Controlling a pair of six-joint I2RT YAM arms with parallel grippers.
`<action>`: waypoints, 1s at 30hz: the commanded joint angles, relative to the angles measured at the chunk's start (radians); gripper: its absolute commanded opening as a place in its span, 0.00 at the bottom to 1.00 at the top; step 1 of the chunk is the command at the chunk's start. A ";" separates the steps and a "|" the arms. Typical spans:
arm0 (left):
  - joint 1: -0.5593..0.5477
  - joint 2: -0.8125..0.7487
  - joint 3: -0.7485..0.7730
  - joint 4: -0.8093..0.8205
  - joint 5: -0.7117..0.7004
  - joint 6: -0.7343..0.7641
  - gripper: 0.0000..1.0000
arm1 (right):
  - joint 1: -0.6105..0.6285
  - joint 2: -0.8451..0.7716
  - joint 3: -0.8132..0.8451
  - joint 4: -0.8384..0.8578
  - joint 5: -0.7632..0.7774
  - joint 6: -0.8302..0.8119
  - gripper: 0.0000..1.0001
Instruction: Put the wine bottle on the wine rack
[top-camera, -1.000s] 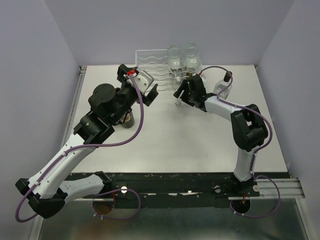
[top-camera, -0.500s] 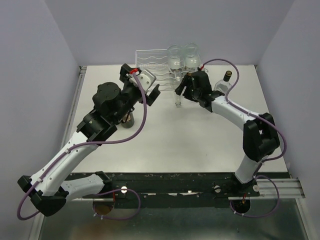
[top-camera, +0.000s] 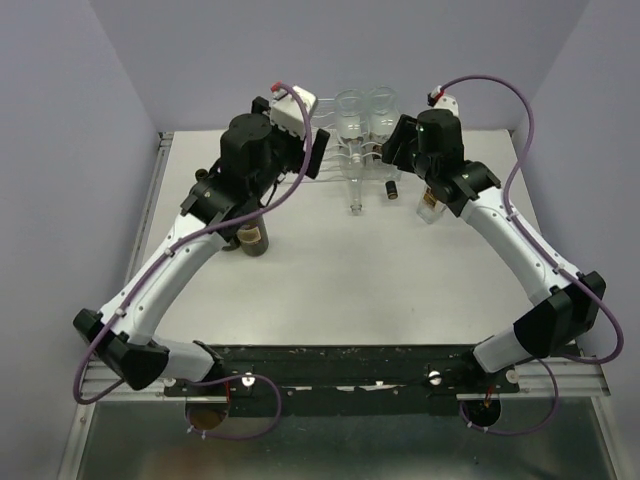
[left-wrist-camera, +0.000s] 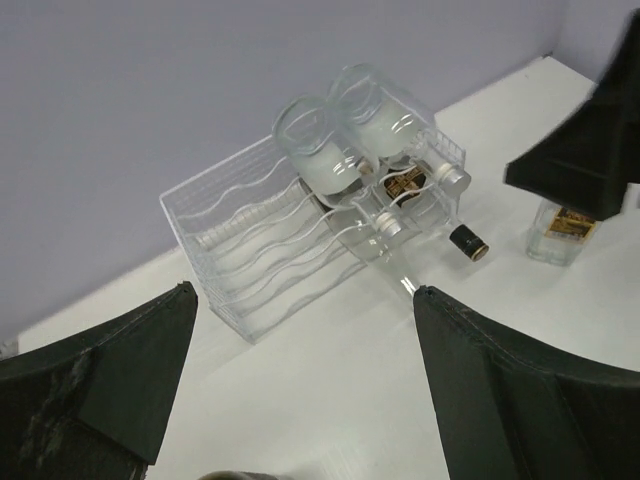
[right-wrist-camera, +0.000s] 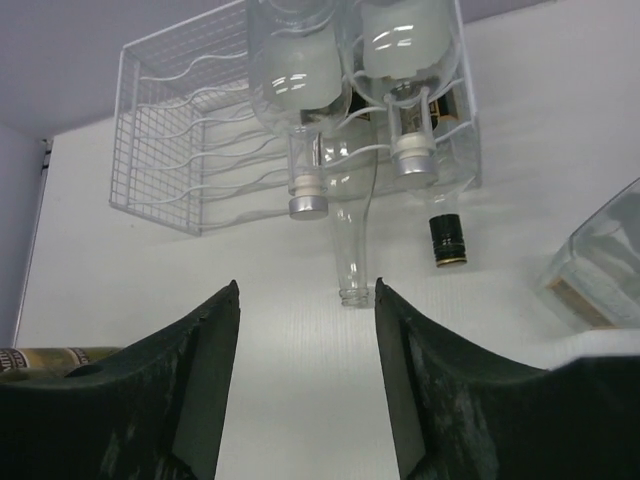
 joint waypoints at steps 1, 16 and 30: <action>0.133 0.157 0.164 -0.152 0.050 -0.282 0.99 | -0.015 -0.019 0.085 -0.202 0.073 -0.060 0.56; 0.313 0.752 0.782 -0.489 -0.106 -0.450 0.94 | -0.070 0.195 0.349 -0.333 0.124 -0.157 0.41; 0.348 0.924 0.818 -0.520 -0.158 -0.465 0.81 | -0.077 0.234 0.358 -0.336 0.056 -0.132 0.44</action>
